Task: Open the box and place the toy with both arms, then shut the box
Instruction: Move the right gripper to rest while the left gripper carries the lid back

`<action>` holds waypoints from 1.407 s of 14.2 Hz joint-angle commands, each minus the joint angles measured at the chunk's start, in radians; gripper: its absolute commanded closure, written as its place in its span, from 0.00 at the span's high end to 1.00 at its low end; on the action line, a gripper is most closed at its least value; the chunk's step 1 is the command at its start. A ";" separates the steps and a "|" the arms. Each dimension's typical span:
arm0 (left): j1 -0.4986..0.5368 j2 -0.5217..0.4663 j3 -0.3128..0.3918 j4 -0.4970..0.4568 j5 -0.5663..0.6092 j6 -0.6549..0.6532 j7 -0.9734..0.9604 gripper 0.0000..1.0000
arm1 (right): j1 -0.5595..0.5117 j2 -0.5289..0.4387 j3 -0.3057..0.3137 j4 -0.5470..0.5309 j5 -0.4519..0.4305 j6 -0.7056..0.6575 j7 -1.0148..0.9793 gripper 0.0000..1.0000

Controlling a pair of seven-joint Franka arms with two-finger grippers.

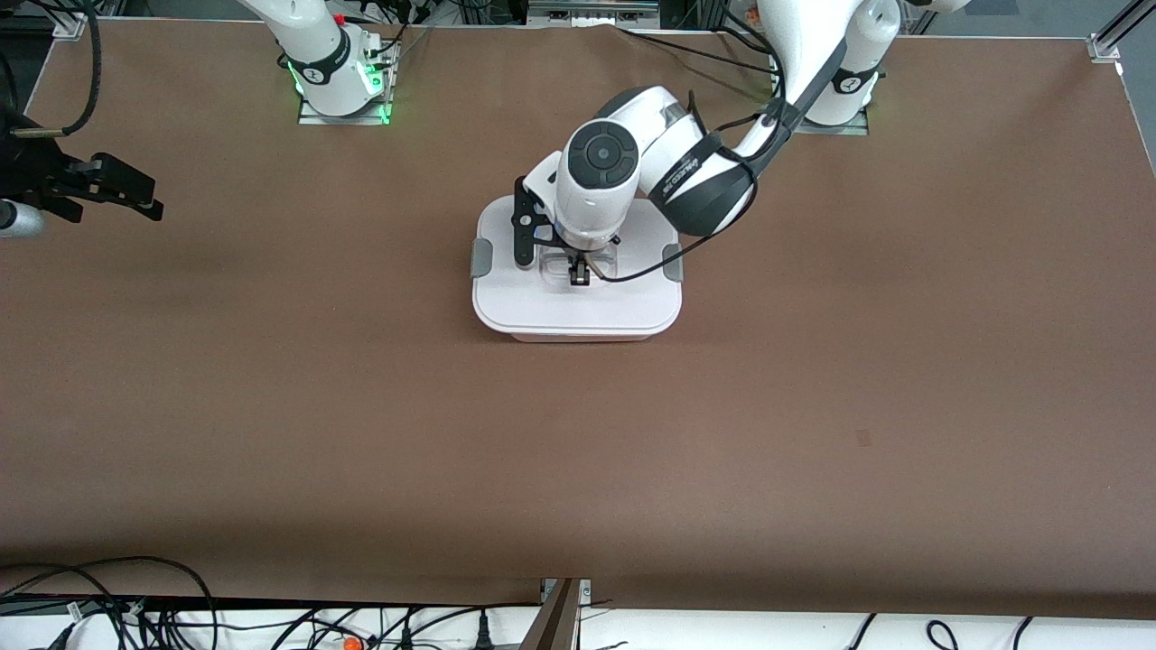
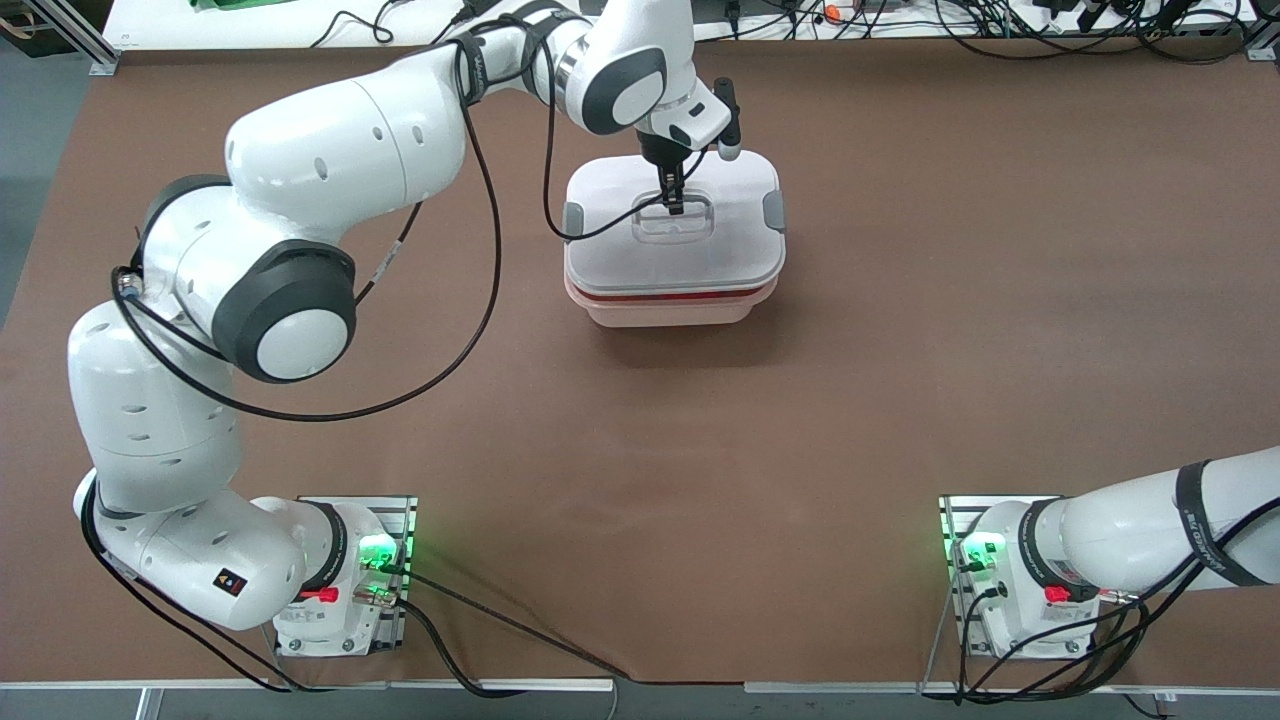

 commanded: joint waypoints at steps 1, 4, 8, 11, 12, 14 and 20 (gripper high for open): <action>0.007 0.003 0.004 0.010 0.013 0.010 -0.008 0.00 | 0.030 -0.019 -0.018 -0.022 0.003 0.005 -0.003 1.00; 0.003 0.011 0.004 -0.012 0.013 0.001 -0.012 0.00 | 0.030 -0.003 -0.015 -0.025 0.003 0.046 -0.009 1.00; -0.020 0.005 0.000 -0.027 0.016 -0.007 -0.110 0.00 | 0.030 0.011 -0.013 -0.022 0.003 0.089 -0.107 1.00; -0.025 0.002 0.000 -0.025 0.020 -0.023 -0.110 0.00 | 0.030 0.011 -0.013 -0.020 0.004 0.089 -0.112 1.00; -0.026 0.003 0.001 -0.027 0.020 -0.025 -0.108 0.00 | 0.029 0.017 -0.013 -0.019 0.004 0.089 -0.110 1.00; -0.027 0.002 0.001 -0.027 0.022 -0.028 -0.097 0.00 | 0.030 0.042 -0.013 0.009 0.004 0.080 -0.113 1.00; -0.030 0.011 0.000 -0.027 0.068 -0.031 -0.093 0.00 | 0.035 0.063 -0.007 0.018 0.006 0.071 -0.103 1.00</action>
